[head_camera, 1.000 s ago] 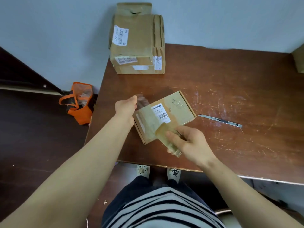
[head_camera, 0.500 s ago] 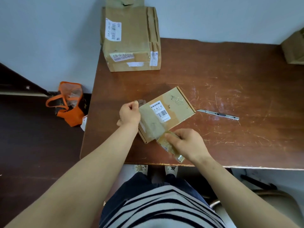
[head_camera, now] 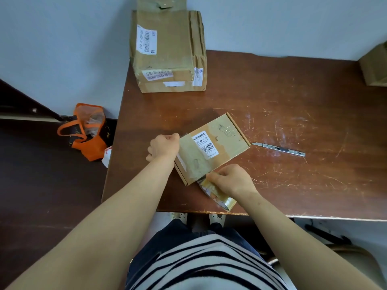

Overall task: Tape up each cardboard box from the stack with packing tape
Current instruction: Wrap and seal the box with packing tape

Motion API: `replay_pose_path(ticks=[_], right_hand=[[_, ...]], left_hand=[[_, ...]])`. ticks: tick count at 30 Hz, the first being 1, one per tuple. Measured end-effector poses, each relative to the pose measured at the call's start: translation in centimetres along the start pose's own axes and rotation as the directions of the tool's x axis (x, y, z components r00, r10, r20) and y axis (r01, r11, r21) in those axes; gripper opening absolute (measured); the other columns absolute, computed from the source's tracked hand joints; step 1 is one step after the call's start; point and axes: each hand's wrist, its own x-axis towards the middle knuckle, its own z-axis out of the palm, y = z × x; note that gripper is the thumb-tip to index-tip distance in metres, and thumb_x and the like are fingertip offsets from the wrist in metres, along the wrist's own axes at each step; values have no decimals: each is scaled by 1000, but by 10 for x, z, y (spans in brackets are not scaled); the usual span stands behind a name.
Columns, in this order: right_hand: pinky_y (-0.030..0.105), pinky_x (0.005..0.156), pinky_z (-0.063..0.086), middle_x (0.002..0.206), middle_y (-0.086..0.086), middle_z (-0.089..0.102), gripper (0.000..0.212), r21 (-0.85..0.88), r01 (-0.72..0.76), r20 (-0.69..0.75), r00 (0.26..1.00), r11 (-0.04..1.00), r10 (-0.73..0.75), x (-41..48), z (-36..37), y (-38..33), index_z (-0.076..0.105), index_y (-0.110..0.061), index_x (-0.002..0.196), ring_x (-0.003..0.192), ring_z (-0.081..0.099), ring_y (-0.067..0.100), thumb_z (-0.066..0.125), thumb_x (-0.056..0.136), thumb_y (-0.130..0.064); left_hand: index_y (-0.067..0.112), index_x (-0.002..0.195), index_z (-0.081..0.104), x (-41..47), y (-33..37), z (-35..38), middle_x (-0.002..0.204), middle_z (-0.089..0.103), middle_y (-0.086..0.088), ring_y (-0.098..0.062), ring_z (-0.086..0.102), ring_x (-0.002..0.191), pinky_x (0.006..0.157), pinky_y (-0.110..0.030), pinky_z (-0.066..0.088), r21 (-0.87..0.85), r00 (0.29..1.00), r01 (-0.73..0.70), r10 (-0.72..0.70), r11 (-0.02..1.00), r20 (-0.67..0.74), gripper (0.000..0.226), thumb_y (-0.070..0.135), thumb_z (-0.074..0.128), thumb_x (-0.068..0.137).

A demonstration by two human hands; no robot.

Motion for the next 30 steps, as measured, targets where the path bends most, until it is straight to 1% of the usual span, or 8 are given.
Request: replay_pose_path(ticks=[7,11,13,15,19,25,27,30], right_hand=[[10,35,33,32,-11,49,39,117,-19,36,999,993,15,7,1,1,55,-13,55,29,46,0,57,92,-23],[17,49,47,39,-9,58,38,130,-37,56,998,991,30,9,3,2,60,-12,57,36,52,0,56,92,-26],[15,45,40,36,-10,54,40,128,-37,55,998,991,30,9,4,3,58,-13,54,33,49,-1,56,93,-25],[13,42,35,33,-10,51,42,134,-35,58,998,990,28,9,3,3,54,-12,52,31,46,-1,56,93,-23],[10,36,31,29,-11,44,45,138,-29,67,998,990,20,7,1,2,46,-11,50,27,42,0,55,94,-21],[9,33,29,27,-12,42,43,146,-22,69,998,989,12,10,2,1,48,-10,52,26,42,0,56,93,-18],[9,33,29,27,-11,42,43,158,-21,73,997,987,10,11,1,2,49,-10,52,25,41,0,56,94,-18],[10,36,33,30,-10,46,42,176,-7,84,996,984,-8,12,3,4,54,-6,53,27,43,1,56,94,-18]], left_hand=[[18,113,63,1,14,-4,130,42,-10,-32,35,123,102,-42,29,312,999,-35,40,950,-8,43,48,47,89],[17,122,54,0,20,-4,135,33,-9,-30,32,124,104,-39,27,255,997,-39,56,966,-62,45,41,61,84],[17,132,41,3,21,-10,138,31,-10,-29,31,128,105,-39,28,215,996,-2,21,977,-86,63,34,71,79],[19,130,44,8,17,-14,138,37,-11,-29,35,128,104,-40,29,220,977,-118,153,968,-147,53,23,69,83],[14,122,59,-9,8,-4,111,66,-9,-30,58,104,89,-38,39,342,727,-589,665,732,-171,26,19,49,98],[3,119,62,-23,-17,25,99,69,-13,-31,66,89,81,-37,52,619,658,-643,739,451,145,53,38,32,92],[2,135,48,-24,-14,27,120,61,-16,-33,57,110,99,-40,40,610,706,-629,682,481,191,65,47,23,95],[3,151,11,-33,-5,31,156,25,-15,-26,16,145,118,-38,-1,666,768,-563,608,490,202,78,58,14,96]])
